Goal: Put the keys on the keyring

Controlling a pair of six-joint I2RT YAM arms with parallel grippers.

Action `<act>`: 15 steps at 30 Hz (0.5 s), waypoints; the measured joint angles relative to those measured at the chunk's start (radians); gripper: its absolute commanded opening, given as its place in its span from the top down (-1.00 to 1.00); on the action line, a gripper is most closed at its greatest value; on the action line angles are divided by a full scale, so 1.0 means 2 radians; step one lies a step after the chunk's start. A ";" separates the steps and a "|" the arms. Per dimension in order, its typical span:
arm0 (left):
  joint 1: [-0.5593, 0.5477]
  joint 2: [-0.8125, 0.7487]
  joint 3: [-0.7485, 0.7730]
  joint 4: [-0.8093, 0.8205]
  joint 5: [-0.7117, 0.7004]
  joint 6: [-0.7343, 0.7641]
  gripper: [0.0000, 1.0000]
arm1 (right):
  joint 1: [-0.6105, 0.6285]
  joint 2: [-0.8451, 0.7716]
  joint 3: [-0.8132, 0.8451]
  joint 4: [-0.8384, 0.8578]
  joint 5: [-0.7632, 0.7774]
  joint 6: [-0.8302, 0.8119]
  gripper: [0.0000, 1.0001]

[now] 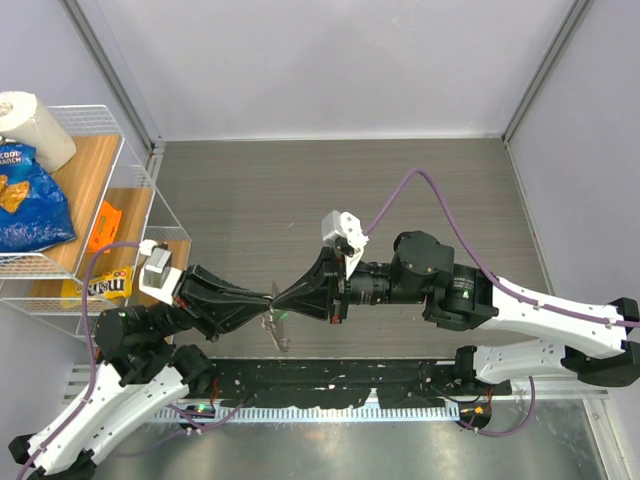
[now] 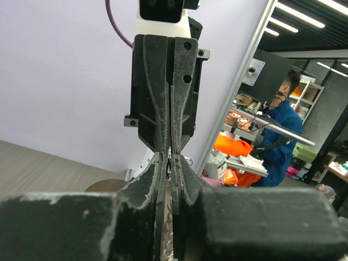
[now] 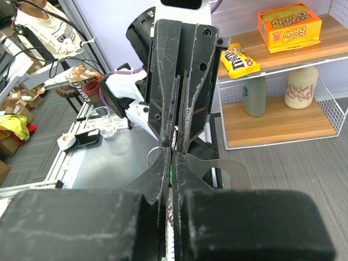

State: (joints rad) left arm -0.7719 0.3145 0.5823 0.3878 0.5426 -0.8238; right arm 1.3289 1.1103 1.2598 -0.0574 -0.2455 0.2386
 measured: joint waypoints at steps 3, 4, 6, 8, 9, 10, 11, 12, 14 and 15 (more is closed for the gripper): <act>0.000 0.000 0.000 -0.002 0.004 -0.005 0.47 | 0.001 -0.005 -0.006 -0.001 0.000 0.000 0.90; 0.000 0.000 0.000 -0.001 0.006 -0.005 0.42 | 0.001 -0.008 -0.008 -0.005 0.000 -0.001 0.89; 0.000 -0.001 0.000 -0.002 0.010 -0.006 0.35 | 0.001 -0.019 -0.014 -0.016 0.000 -0.002 0.89; 0.000 -0.002 0.001 -0.010 0.014 -0.005 0.30 | 0.001 -0.027 -0.017 -0.023 0.000 -0.003 0.90; 0.000 -0.003 0.002 -0.018 0.016 -0.003 0.29 | 0.002 -0.032 -0.017 -0.027 0.000 -0.004 0.89; 0.000 -0.004 0.003 -0.026 0.018 -0.002 0.28 | 0.002 -0.034 -0.018 -0.030 -0.001 -0.004 0.90; 0.000 -0.004 0.007 -0.038 0.020 0.000 0.27 | 0.002 -0.038 -0.018 -0.034 -0.002 -0.004 0.90; 0.000 -0.005 0.011 -0.051 0.022 0.002 0.26 | 0.002 -0.042 -0.018 -0.039 -0.002 -0.005 0.89; 0.000 -0.004 0.022 -0.073 0.027 0.009 0.24 | 0.002 -0.045 -0.018 -0.048 -0.006 -0.008 0.90; 0.000 -0.003 0.029 -0.083 0.030 0.010 0.23 | 0.002 -0.046 -0.018 -0.053 -0.009 -0.009 0.90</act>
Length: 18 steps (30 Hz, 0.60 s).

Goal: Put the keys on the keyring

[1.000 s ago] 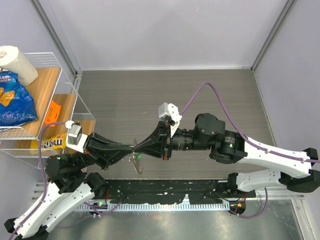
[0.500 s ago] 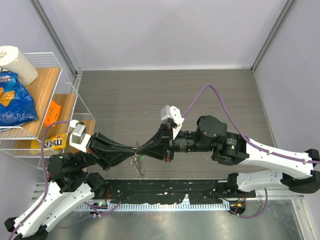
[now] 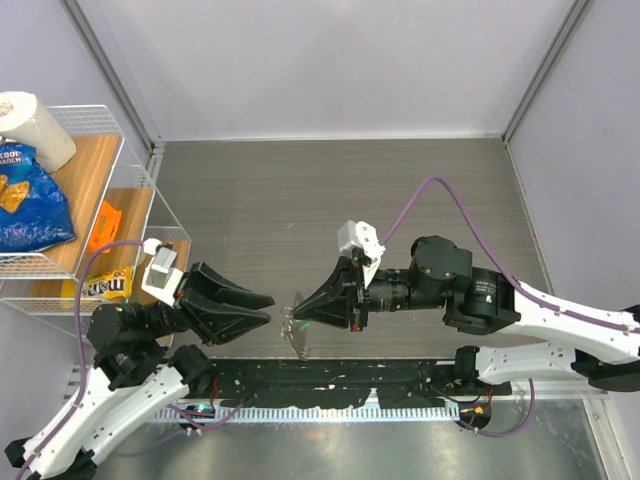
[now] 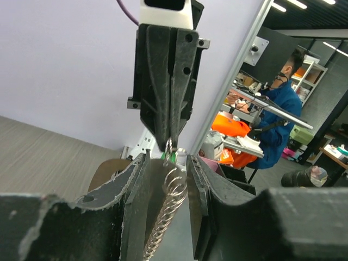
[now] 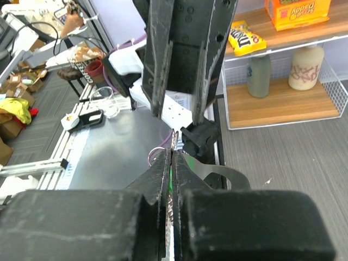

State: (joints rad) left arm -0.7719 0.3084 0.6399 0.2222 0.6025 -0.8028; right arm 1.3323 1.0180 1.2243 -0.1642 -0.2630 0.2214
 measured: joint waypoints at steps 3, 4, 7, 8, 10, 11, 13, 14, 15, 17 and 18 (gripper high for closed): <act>0.000 0.009 0.023 -0.027 0.013 0.006 0.18 | 0.000 0.001 0.000 -0.019 -0.009 -0.003 0.89; 0.000 0.013 0.031 -0.036 0.018 0.010 0.17 | 0.000 0.002 0.000 -0.029 -0.013 -0.004 0.89; 0.000 0.026 0.048 -0.061 0.032 0.017 0.16 | 0.000 0.006 0.000 -0.050 -0.024 -0.005 0.89; 0.000 0.031 0.053 -0.069 0.038 0.019 0.16 | 0.000 0.008 0.000 -0.056 -0.029 -0.005 0.89; 0.000 0.041 0.062 -0.089 0.048 0.027 0.16 | 0.000 0.014 0.000 -0.065 -0.038 -0.004 0.89; 0.000 0.048 0.067 -0.104 0.054 0.030 0.16 | 0.000 0.019 0.002 -0.072 -0.044 -0.004 0.90; 0.000 0.065 0.073 -0.138 0.070 0.042 0.16 | 0.000 0.031 0.005 -0.088 -0.055 -0.004 0.90; 0.000 0.069 0.074 -0.152 0.076 0.046 0.16 | 0.000 0.034 0.006 -0.092 -0.058 -0.004 0.90; 0.000 0.073 0.075 -0.162 0.081 0.051 0.17 | 0.000 0.037 0.007 -0.095 -0.060 -0.004 0.89; 0.000 0.081 0.079 -0.187 0.093 0.058 0.17 | 0.000 0.041 0.009 -0.102 -0.063 -0.004 0.89; 0.000 0.084 0.082 -0.199 0.097 0.064 0.17 | 0.000 0.044 0.011 -0.105 -0.064 -0.004 0.89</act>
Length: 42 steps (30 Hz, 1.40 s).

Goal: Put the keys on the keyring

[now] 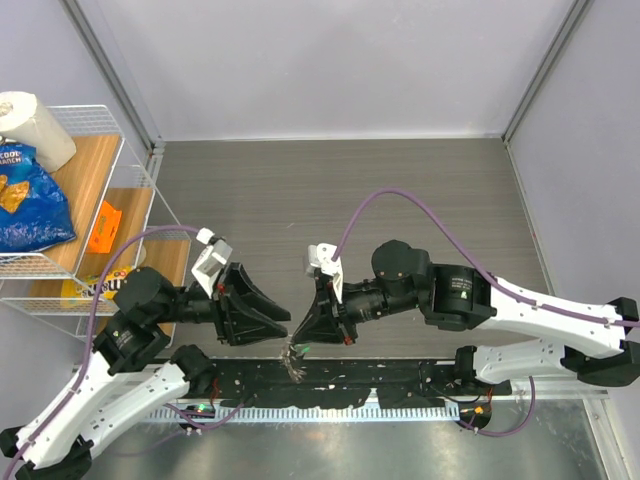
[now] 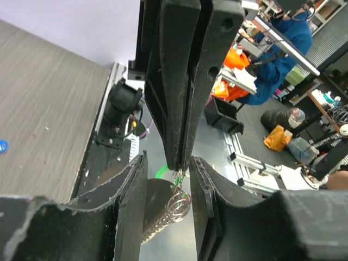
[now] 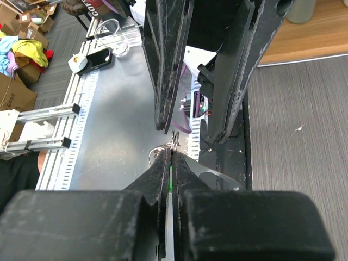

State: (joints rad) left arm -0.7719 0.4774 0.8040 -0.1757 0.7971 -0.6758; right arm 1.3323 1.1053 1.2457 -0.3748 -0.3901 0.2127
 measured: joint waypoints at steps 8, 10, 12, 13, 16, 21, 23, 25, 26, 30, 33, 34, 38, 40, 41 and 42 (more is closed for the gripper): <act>0.000 0.004 0.015 -0.083 0.027 0.037 0.19 | 0.000 0.013 0.015 -0.012 -0.001 0.000 0.89; 0.000 0.004 0.016 -0.093 0.031 0.042 0.21 | 0.000 0.017 0.020 -0.012 -0.001 0.000 0.89; 0.000 0.004 0.016 -0.104 0.035 0.046 0.23 | 0.000 0.022 0.024 -0.012 -0.001 0.001 0.89; 0.000 0.004 0.016 -0.107 0.035 0.047 0.23 | 0.000 0.025 0.026 -0.013 -0.001 0.002 0.90; 0.000 0.004 0.016 -0.116 0.037 0.054 0.25 | 0.000 0.031 0.027 -0.014 -0.001 0.002 0.89; 0.000 0.004 0.016 -0.129 0.039 0.058 0.29 | 0.000 0.041 0.030 -0.023 -0.003 0.002 0.89; 0.000 0.004 0.019 -0.134 0.039 0.060 0.33 | 0.000 0.043 0.030 -0.024 -0.003 0.002 0.89; 0.000 0.005 0.023 -0.137 0.040 0.065 0.45 | 0.000 0.044 0.030 -0.026 -0.004 0.002 0.89; 0.000 0.006 0.024 -0.138 0.040 0.067 0.49 | 0.000 0.044 0.030 -0.028 -0.005 0.002 0.89; 0.000 0.009 0.027 -0.142 0.043 0.071 0.64 | 0.000 0.044 0.030 -0.030 -0.006 0.002 0.89; 0.000 0.014 0.027 -0.145 0.046 0.073 0.67 | 0.000 0.044 0.030 -0.031 -0.007 0.002 0.90; 0.000 0.015 0.027 -0.145 0.047 0.073 0.69 | 0.000 0.044 0.030 -0.032 -0.007 0.002 0.89; 0.000 0.016 0.027 -0.146 0.051 0.078 1.00 | 0.000 0.046 0.031 -0.035 -0.007 0.002 0.89; 0.000 0.016 0.027 -0.146 0.054 0.080 1.00 | 0.000 0.047 0.032 -0.035 -0.008 0.002 0.90; 0.000 0.016 0.027 -0.147 0.054 0.081 1.00 | 0.000 0.047 0.032 -0.035 -0.009 0.002 0.89; 0.000 0.016 0.027 -0.146 0.055 0.081 1.00 | 0.000 0.047 0.032 -0.035 -0.010 0.002 0.89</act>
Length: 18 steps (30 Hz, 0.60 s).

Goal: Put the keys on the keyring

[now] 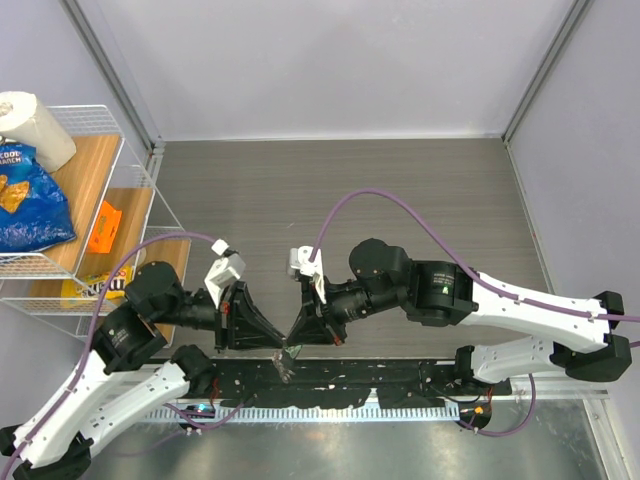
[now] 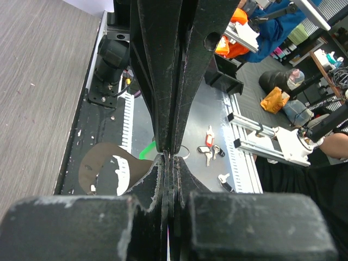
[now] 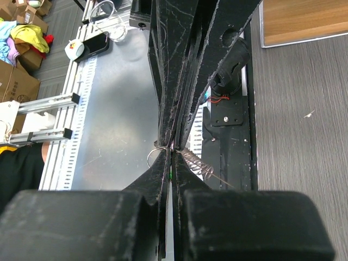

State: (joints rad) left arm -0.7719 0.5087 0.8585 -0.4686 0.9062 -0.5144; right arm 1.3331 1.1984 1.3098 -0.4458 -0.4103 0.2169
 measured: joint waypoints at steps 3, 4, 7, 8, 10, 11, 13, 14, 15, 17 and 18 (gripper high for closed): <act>0.000 -0.003 0.000 0.000 -0.003 0.000 1.00 | 0.000 0.000 0.000 0.001 0.000 0.000 0.72; 0.000 -0.006 0.000 0.001 -0.006 0.001 1.00 | 0.000 0.000 0.000 0.003 0.000 0.000 0.66; 0.000 -0.017 0.000 0.002 -0.018 0.002 1.00 | 0.000 -0.002 -0.001 0.014 0.000 0.004 0.43; 0.000 -0.023 0.000 0.003 -0.024 0.002 1.00 | 0.000 -0.006 -0.003 0.021 0.000 0.006 0.41; 0.000 -0.035 -0.001 0.007 -0.031 0.001 1.00 | 0.000 -0.018 -0.009 0.033 0.002 0.009 0.40; 0.000 -0.040 -0.002 0.011 -0.035 0.001 1.00 | 0.000 -0.025 -0.010 0.036 0.003 0.010 0.40; 0.000 -0.050 -0.005 0.020 -0.041 0.000 1.00 | 0.000 -0.039 -0.011 0.047 0.007 0.011 0.42; 0.000 -0.055 -0.007 0.027 -0.044 -0.001 1.00 | 0.000 -0.045 -0.011 0.052 0.009 0.012 0.42; 0.000 -0.059 -0.010 0.033 -0.046 -0.001 1.00 | 0.000 -0.050 -0.011 0.058 0.011 0.012 0.46; 0.000 -0.064 -0.014 0.043 -0.050 -0.003 1.00 | 0.000 -0.054 -0.011 0.066 0.014 0.013 0.48; 0.000 -0.066 -0.016 0.048 -0.052 -0.004 1.00 | 0.000 -0.054 -0.011 0.070 0.015 0.013 0.49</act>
State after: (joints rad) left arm -0.7719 0.3759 0.8257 -0.3717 0.8013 -0.5217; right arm 1.3331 1.0908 1.2884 -0.3061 -0.3801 0.2432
